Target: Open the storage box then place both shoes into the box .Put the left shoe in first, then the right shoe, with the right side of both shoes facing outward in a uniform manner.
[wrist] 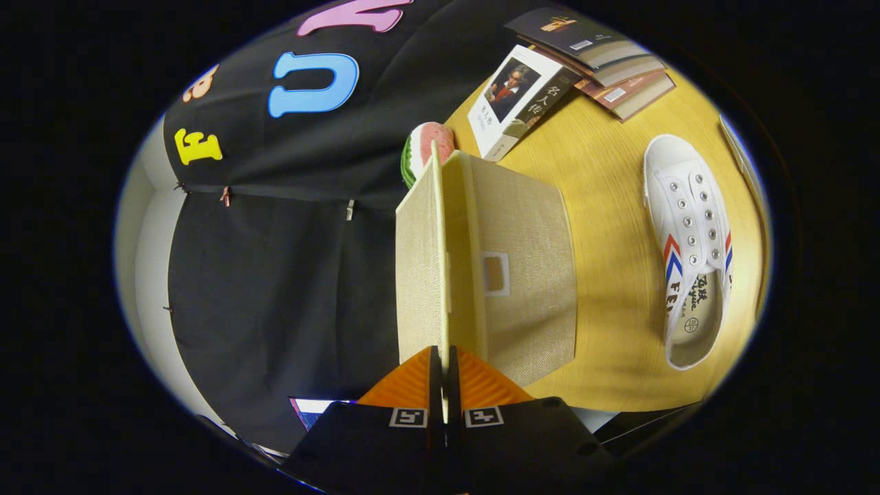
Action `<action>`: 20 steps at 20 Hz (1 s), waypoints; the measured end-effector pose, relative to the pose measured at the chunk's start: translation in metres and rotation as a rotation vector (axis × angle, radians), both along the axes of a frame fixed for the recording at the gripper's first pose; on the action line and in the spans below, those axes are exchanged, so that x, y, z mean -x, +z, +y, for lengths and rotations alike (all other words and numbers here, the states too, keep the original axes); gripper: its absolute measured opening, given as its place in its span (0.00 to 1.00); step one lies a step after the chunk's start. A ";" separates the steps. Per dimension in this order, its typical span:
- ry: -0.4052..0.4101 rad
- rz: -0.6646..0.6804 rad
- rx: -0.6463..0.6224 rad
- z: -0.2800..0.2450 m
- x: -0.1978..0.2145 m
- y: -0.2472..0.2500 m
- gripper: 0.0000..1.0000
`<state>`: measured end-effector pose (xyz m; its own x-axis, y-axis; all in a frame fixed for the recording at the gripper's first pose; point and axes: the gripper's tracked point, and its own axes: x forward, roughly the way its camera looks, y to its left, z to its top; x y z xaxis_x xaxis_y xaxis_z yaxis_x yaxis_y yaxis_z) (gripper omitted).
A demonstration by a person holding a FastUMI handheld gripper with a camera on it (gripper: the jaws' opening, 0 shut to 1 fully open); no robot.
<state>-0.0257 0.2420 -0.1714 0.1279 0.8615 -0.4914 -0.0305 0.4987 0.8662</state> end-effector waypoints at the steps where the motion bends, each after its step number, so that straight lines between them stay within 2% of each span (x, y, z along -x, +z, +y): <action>1: -0.001 -0.015 -0.010 0.004 -0.001 0.010 0.05; 5: 0.006 -0.067 -0.061 0.028 -0.008 0.059 0.05; 11: 0.111 -0.174 -0.119 0.100 0.007 0.111 0.05; 15: 0.159 -0.203 -0.146 0.161 0.024 0.126 0.05; 20: 0.193 -0.205 -0.154 0.224 0.035 0.123 0.05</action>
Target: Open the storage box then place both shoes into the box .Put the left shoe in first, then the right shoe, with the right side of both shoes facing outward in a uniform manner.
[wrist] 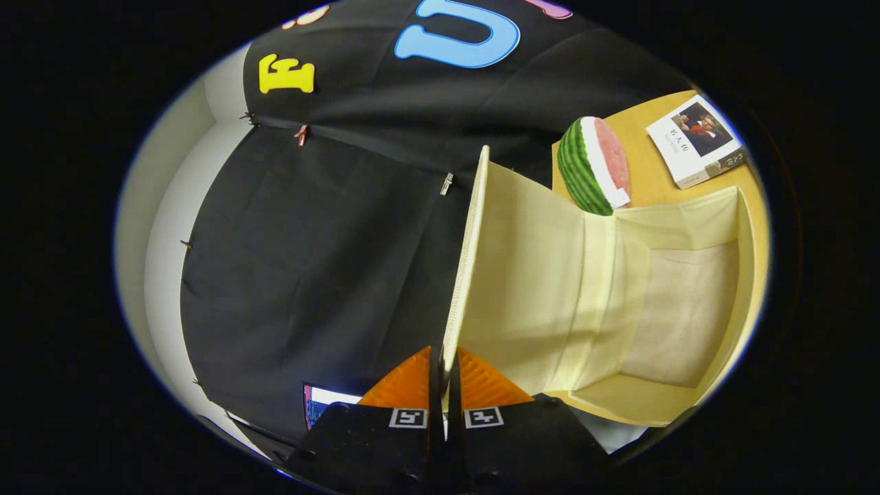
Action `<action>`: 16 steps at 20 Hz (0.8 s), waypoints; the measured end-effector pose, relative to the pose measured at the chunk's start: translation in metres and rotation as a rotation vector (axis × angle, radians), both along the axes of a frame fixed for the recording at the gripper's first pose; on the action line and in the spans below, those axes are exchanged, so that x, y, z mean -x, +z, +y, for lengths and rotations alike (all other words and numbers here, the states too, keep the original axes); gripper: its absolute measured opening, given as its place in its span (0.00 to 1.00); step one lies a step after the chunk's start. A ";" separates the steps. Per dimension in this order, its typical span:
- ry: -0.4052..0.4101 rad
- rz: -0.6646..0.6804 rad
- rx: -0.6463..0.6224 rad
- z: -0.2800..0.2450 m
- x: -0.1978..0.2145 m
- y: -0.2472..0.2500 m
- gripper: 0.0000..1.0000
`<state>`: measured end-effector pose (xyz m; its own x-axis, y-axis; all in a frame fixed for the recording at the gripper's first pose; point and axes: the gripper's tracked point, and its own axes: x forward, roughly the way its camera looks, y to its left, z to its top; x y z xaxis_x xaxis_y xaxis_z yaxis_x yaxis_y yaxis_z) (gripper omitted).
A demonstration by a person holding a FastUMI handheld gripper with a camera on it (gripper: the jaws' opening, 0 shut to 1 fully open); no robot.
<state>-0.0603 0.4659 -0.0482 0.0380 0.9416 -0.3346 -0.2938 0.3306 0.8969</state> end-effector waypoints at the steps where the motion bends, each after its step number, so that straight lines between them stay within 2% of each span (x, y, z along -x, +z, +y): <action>1: 0.008 0.000 0.005 0.010 0.002 -0.005 0.05; 7: 0.033 0.004 0.051 0.065 0.010 -0.030 0.05; 12: 0.033 -0.002 0.101 0.082 0.014 -0.044 0.05; 13: 0.031 0.004 0.079 0.083 0.015 -0.037 0.05; 15: 0.019 -0.057 0.073 0.086 0.009 -0.035 0.14; 16: 0.018 -0.113 0.085 0.085 0.010 -0.038 0.41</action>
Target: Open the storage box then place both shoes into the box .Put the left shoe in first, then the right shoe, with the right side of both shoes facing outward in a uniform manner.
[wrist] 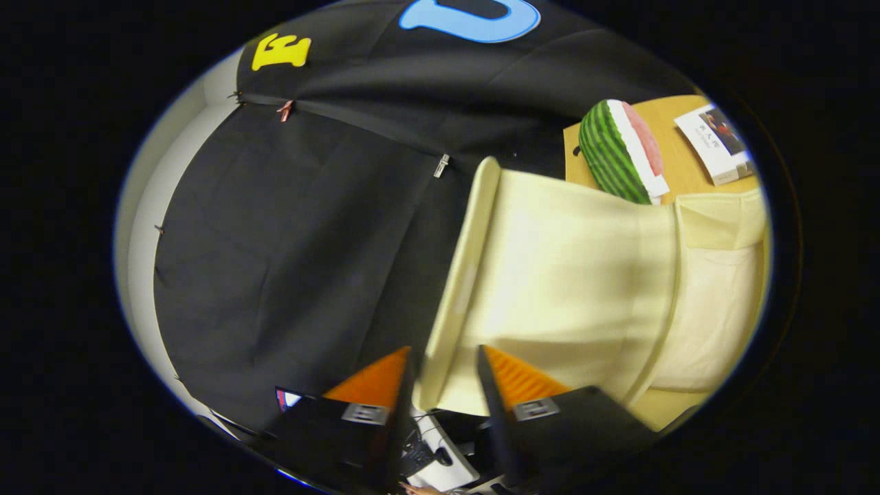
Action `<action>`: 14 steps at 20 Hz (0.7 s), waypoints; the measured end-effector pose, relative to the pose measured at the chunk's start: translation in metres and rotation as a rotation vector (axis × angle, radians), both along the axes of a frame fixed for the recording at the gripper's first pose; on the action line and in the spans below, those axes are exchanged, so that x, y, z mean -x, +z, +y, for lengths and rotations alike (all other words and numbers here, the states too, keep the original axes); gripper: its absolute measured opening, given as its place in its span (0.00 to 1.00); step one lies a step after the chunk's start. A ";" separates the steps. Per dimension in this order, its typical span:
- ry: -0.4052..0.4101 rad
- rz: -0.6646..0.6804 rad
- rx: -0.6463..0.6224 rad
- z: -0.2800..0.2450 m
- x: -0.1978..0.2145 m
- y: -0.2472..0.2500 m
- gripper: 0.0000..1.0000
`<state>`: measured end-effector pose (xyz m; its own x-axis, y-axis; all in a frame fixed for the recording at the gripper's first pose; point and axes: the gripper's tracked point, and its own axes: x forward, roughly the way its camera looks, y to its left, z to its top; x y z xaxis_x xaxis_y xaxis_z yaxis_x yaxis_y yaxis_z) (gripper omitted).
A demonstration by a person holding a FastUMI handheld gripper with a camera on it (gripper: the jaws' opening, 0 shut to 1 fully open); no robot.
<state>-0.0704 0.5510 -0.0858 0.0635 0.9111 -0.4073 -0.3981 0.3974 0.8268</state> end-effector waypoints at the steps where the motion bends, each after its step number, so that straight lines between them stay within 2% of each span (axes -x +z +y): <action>1: 0.002 -0.058 0.029 -0.010 -0.008 0.002 0.69; 2: 0.008 -0.111 0.052 -0.019 -0.011 0.004 0.97; 4: 0.008 -0.192 0.094 -0.042 -0.018 0.013 0.97; 7: -0.037 -0.302 0.177 -0.087 -0.040 0.018 0.97; 14: -0.213 -0.535 0.381 -0.224 -0.098 0.029 0.98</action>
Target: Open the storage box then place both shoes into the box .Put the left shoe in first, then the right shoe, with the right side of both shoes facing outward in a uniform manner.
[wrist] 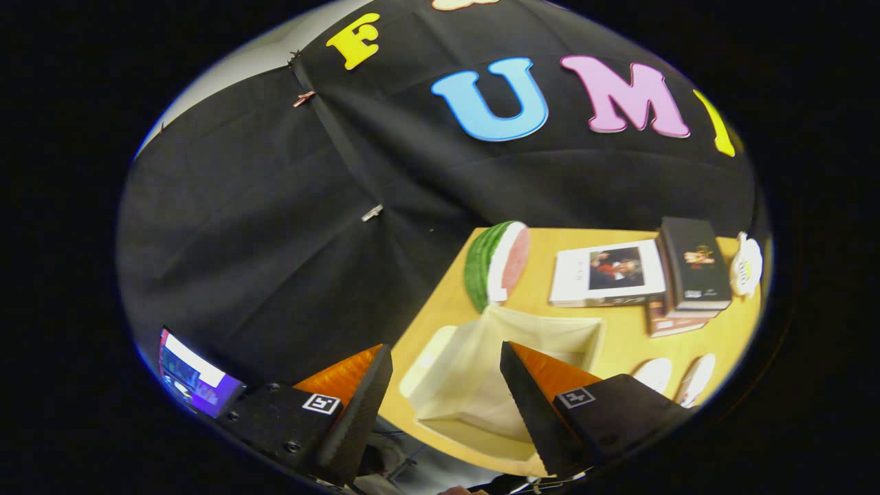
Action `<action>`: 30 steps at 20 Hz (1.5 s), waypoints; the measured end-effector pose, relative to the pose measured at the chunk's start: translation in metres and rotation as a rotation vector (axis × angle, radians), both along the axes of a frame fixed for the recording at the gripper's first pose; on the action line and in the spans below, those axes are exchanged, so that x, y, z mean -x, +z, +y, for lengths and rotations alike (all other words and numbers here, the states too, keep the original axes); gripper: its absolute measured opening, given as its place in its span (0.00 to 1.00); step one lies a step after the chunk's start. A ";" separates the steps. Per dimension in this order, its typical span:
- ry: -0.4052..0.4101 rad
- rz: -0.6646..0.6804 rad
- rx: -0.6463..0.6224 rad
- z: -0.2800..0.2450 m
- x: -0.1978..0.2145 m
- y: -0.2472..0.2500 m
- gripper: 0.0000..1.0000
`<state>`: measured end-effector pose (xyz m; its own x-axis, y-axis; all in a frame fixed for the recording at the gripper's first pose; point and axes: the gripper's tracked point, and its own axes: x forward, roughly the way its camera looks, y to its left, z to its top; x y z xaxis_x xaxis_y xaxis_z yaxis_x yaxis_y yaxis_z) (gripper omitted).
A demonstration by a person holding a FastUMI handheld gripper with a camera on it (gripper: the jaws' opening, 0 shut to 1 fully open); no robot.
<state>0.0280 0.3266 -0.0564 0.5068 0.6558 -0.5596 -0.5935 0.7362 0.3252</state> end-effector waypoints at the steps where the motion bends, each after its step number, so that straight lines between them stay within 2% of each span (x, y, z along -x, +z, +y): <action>1: -0.032 -0.035 0.037 -0.022 -0.009 -0.003 0.98; 4: -0.108 -0.086 0.119 -0.083 -0.023 -0.016 0.98; 9: -0.258 -0.030 0.197 -0.181 -0.034 -0.058 0.98; 13: -0.315 -0.006 0.329 -0.242 -0.033 -0.106 0.98; 17: -0.304 0.082 0.445 -0.281 -0.017 -0.168 0.99; 20: -0.258 0.138 0.502 -0.288 -0.007 -0.214 0.99; 24: -0.238 0.188 0.553 -0.294 -0.011 -0.257 0.98; 30: -0.254 0.272 0.512 -0.289 -0.028 -0.293 0.99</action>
<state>0.0556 0.0381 -0.3491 0.4072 0.1485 -0.9012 -0.3254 0.9455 0.0088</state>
